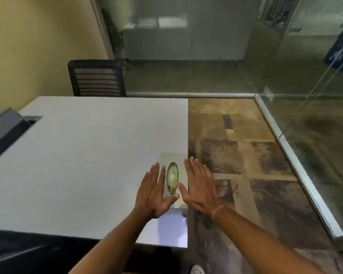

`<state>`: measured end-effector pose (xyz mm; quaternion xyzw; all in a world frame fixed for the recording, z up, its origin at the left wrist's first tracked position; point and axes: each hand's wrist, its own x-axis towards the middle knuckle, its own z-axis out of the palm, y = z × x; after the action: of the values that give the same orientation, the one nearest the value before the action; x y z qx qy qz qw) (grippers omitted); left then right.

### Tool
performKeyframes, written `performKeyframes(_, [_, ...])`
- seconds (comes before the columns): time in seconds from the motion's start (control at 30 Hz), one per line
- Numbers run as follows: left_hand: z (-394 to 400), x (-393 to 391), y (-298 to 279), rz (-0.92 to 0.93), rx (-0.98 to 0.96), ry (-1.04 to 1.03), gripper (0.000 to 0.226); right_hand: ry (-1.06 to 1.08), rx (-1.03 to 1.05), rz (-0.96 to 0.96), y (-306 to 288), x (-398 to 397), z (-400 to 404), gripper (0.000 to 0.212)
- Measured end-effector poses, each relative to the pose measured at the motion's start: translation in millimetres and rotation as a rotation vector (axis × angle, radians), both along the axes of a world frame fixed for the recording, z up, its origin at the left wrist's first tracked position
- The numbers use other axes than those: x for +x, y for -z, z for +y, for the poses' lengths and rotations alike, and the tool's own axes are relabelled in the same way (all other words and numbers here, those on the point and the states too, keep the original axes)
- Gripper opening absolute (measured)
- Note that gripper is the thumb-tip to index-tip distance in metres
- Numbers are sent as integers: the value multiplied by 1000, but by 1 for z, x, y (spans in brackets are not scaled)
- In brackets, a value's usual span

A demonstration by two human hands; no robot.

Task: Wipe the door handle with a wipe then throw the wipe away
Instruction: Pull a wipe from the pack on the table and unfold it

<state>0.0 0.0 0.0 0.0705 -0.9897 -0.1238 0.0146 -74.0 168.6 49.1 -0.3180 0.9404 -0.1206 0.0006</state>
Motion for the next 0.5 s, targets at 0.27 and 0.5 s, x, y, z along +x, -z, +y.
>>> performKeyframes(0.27, [-10, -28, 32, -99, -45, -10, 99, -76, 37, -75, 40, -34, -34, 50])
performKeyframes(0.5, [-19, -47, 46, -125, -10, 65, 104, -62, 115, -40, 51, -49, -63, 21])
